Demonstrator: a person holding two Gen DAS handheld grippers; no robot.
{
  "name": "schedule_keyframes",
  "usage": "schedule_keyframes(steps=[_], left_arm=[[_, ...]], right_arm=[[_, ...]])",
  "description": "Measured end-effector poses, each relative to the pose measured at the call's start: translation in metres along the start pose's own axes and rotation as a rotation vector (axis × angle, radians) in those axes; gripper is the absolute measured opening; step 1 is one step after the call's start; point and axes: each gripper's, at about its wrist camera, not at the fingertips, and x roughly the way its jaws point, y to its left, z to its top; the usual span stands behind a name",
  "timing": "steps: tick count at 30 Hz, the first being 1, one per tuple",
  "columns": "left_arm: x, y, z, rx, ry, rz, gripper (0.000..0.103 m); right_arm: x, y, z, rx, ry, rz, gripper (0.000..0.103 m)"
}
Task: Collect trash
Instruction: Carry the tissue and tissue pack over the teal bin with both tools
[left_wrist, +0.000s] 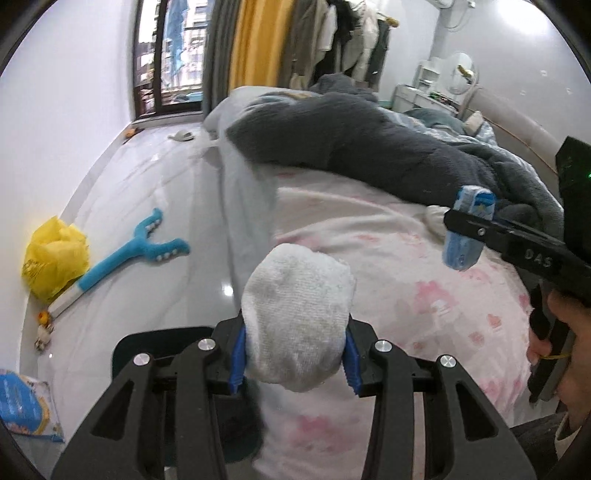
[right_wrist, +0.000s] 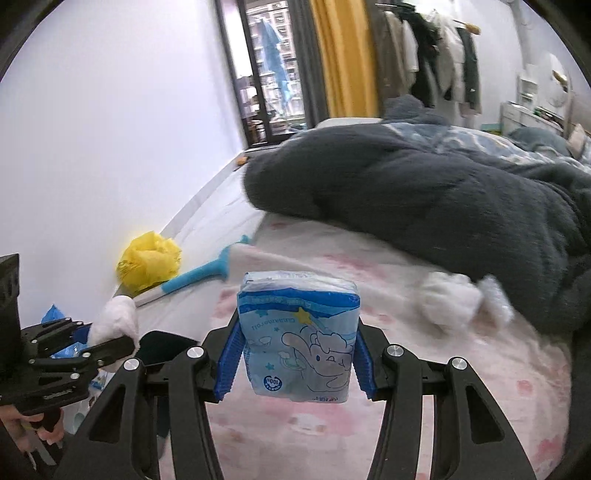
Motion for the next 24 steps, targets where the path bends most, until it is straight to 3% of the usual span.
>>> schedule_keyframes(steps=[14, 24], left_arm=[[-0.005, 0.076, -0.021, -0.093, 0.053, 0.086, 0.045], [0.007, 0.128, -0.048, -0.155, 0.14, 0.134, 0.046]], right_arm=[[0.036, 0.08, 0.011, -0.083, 0.031, 0.104, 0.053], [0.059, 0.136, 0.013, -0.139, 0.062, 0.176, 0.053]])
